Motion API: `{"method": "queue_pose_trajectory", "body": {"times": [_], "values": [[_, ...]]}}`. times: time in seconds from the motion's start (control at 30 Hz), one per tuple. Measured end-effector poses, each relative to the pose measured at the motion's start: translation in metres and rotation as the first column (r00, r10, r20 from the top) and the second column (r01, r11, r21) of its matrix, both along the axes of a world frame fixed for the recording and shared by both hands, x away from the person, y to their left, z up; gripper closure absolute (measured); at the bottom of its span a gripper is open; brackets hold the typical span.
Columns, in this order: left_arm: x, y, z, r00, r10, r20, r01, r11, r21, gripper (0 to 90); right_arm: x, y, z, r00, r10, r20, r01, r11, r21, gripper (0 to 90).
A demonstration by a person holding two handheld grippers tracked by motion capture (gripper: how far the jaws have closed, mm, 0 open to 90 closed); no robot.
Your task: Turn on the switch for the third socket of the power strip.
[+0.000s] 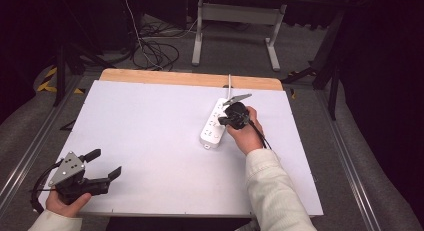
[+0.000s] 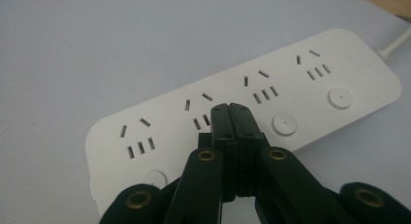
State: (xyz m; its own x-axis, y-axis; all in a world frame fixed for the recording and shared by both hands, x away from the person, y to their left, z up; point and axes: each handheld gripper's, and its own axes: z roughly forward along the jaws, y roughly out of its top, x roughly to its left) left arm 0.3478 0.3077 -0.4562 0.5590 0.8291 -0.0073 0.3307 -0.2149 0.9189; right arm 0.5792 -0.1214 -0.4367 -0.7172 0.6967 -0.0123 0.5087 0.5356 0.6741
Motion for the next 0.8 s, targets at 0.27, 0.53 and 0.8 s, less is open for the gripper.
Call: {"method": "queue_pose_trajectory", "body": {"times": [0.27,0.53,0.8], "values": [[0.0004,-0.0001,-0.0002,1.0,0.0,-0.002,0.0,1.0,0.003,11.6,0.0011,0.0011,-0.0037,0.9998,-0.001,-0.02,0.0,1.0,-0.021,90.0],[0.001,-0.0004,-0.0008,1.0,-0.002,-0.005,0.002,1.0,0.003,11.6,0.0005,0.005,-0.0062,0.9999,0.001,-0.015,-0.002,0.999,-0.047,90.0],[0.0011,-0.0001,-0.0007,1.0,-0.002,-0.003,0.002,1.0,0.006,11.6,0.0,0.005,-0.0067,0.9999,-0.003,-0.016,0.002,0.999,-0.046,90.0]]}}
